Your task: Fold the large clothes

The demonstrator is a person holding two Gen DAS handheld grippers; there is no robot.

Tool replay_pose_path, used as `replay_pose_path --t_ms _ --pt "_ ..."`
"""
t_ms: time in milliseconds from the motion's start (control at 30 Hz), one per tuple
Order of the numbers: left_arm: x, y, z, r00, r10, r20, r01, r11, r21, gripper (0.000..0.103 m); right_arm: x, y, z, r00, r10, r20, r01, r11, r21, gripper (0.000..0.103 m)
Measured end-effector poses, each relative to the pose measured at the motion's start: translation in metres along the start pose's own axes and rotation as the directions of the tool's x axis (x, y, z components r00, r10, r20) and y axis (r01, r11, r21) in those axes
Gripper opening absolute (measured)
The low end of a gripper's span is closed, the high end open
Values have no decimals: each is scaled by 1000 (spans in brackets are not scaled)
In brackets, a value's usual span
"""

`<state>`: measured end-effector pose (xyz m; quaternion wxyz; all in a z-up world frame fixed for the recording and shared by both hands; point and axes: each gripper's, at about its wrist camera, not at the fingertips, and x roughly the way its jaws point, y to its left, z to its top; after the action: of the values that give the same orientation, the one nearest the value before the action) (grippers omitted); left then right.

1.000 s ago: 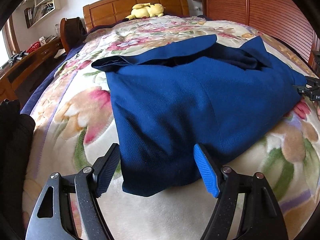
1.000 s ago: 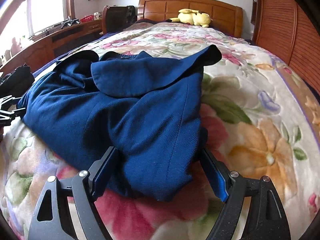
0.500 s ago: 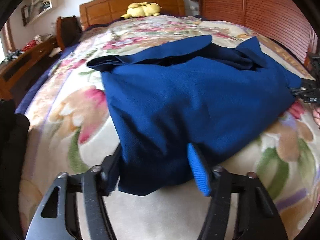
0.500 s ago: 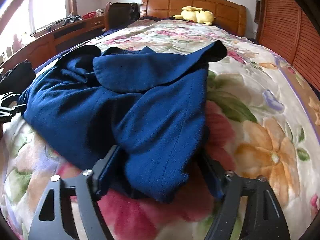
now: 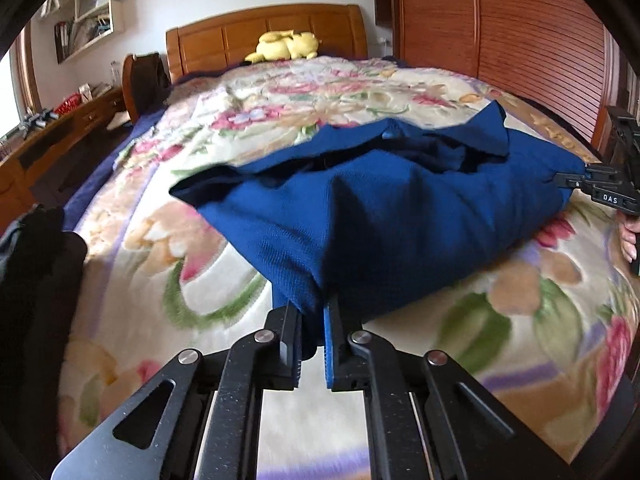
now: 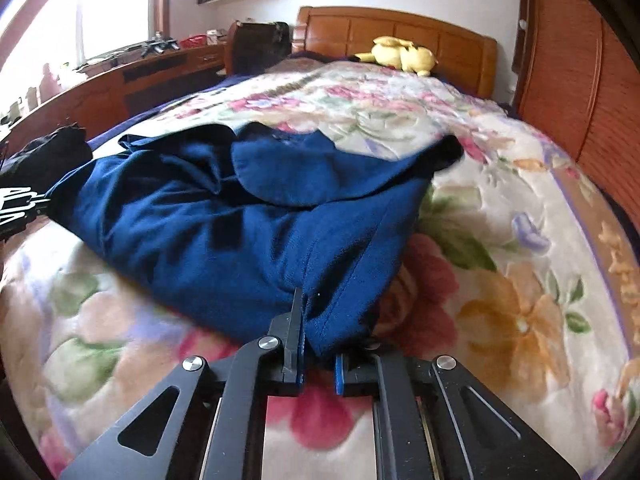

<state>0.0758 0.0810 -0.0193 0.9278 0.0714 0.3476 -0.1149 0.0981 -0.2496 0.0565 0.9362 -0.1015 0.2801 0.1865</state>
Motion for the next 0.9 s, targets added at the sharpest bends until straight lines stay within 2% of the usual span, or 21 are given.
replay_pose_path --t_ms 100,200,400,533,667,900 --pt "-26 -3 -9 999 -11 39 11 1000 -6 8 -23 15 -9 1000 8 17 -7 999 -41 9" --pt "-55 -8 -25 997 -41 70 41 999 -9 8 -49 20 -27 999 34 30 -33 999 -30 9" --pt "-95 -21 -55 992 -71 100 72 997 -5 8 -100 24 -67 997 72 40 -71 997 -15 9" --pt "-113 -25 -65 991 -77 111 79 997 -19 8 -127 27 -77 994 99 37 -97 994 -50 9" --pt "-106 -27 -66 996 -46 75 48 999 -21 9 -129 28 -78 995 95 18 -93 994 -64 9" --pt "-111 -28 -77 998 -22 58 26 998 -56 14 -121 27 -76 997 82 -4 -82 996 -42 12"
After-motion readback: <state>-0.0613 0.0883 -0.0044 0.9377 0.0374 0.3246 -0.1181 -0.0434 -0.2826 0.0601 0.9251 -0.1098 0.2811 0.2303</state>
